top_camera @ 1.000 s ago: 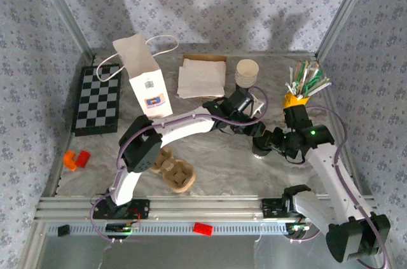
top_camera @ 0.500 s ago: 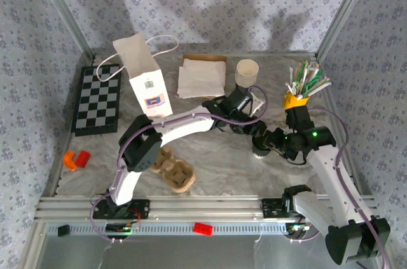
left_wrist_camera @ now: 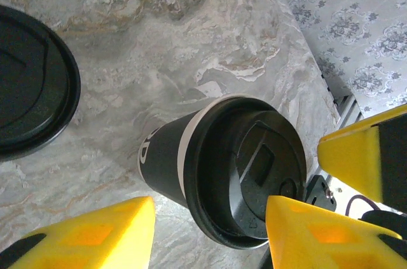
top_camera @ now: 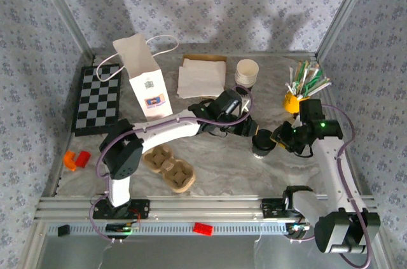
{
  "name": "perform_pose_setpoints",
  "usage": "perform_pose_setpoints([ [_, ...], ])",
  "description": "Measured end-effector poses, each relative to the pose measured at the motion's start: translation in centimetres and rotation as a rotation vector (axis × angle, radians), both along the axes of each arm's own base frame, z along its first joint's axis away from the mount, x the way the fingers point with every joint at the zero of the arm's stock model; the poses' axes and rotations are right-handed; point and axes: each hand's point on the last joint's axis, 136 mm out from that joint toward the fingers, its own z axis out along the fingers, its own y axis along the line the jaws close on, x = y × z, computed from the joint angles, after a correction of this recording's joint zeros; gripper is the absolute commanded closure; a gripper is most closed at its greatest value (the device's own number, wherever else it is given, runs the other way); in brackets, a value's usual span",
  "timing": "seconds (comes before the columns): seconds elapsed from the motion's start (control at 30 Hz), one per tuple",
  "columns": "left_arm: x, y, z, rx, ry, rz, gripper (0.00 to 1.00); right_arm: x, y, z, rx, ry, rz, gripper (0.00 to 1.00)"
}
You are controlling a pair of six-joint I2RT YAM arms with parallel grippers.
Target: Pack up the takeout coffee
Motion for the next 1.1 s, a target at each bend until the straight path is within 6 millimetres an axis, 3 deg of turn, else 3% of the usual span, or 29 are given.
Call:
perform_pose_setpoints([
  [0.37,-0.7,-1.3,-2.8,0.024,0.071,-0.024,0.55,0.5,0.2,-0.7,0.044,0.006,0.017,0.7],
  [0.53,-0.5,-2.1,-2.1,0.004,0.068,-0.034,0.59,0.0,0.3,-1.6,0.044,0.034,0.021,0.71],
  [1.1,-1.0,-2.9,-2.5,0.06,0.022,-0.075,0.64,-0.3,-0.4,-2.0,0.006,0.024,0.007,0.68],
])
